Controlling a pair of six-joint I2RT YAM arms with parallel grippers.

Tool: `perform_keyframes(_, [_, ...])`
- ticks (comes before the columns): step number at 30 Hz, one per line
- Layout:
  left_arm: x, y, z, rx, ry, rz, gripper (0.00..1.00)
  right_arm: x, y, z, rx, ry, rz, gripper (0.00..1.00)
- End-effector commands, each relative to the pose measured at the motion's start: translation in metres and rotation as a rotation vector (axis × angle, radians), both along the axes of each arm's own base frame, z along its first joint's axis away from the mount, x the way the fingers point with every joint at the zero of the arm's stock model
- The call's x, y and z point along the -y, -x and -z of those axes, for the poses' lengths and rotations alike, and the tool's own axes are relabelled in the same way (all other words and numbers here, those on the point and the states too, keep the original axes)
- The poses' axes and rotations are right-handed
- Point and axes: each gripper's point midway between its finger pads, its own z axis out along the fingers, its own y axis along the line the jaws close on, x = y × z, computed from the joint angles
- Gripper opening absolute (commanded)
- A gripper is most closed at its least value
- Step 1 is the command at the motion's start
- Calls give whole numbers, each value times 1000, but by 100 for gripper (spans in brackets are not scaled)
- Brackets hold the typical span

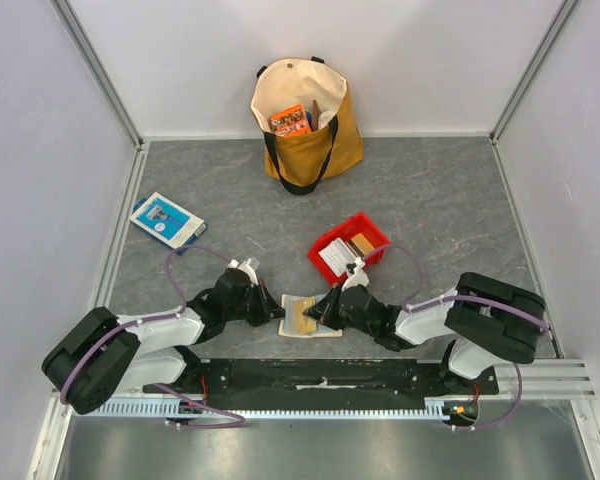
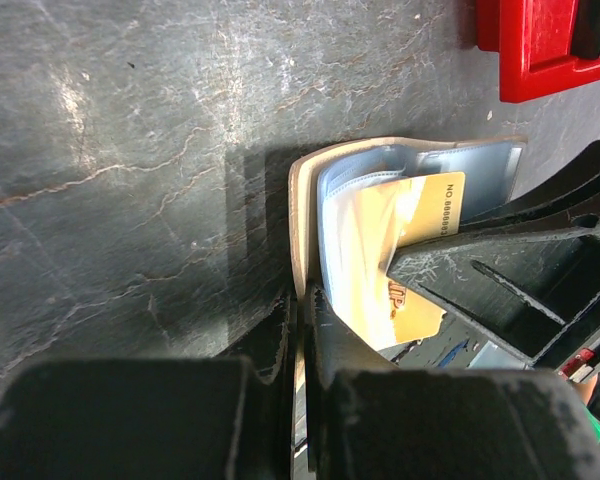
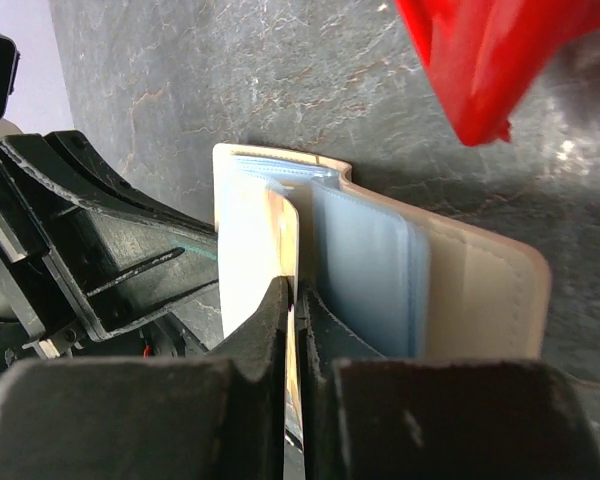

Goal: Put the credit cards into the card holder
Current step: Insert the credit card into the card holder.

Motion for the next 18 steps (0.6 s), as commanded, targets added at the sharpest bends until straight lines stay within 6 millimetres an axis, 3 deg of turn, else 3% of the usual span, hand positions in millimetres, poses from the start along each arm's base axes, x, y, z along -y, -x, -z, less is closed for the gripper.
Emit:
perform_keyframes(1, [-28, 20, 36, -99, -151, -29, 2, -3, 30, 32, -109, 89, -117, 12])
perform_keyframes(4, [-29, 21, 36, -99, -151, -30, 2, 6, 26, 33, -89, 127, -93, 25])
perform_keyframes(10, [-30, 22, 37, -95, -155, -30, 2, 30, 6, 8, 32, 272, -40, 60])
perform_keyframes(14, [-29, 21, 37, -94, -151, -27, 2, 28, 4, 1, 53, 276, -50, 65])
perform_keyframes(18, [-27, 20, 35, -90, -145, -21, 2, 21, 7, 11, 22, 297, -77, 66])
